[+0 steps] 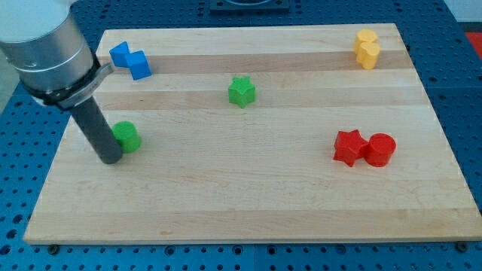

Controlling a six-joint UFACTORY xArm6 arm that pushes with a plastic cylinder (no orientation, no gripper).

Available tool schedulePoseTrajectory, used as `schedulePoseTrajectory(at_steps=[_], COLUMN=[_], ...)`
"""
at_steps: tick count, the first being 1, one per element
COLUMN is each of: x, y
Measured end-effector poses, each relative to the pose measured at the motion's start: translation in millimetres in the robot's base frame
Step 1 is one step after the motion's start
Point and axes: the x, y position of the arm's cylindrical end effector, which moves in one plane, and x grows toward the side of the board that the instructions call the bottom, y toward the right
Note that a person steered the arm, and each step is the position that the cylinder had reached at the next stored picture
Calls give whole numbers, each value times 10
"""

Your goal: Move the green circle into the green star

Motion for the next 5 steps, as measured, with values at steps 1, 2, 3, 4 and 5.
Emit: schedulePoseTrajectory(at_steps=[1,2,3,4,5], x=[-549,-553,-553,-416,-245], y=[731,762,761,543,-43])
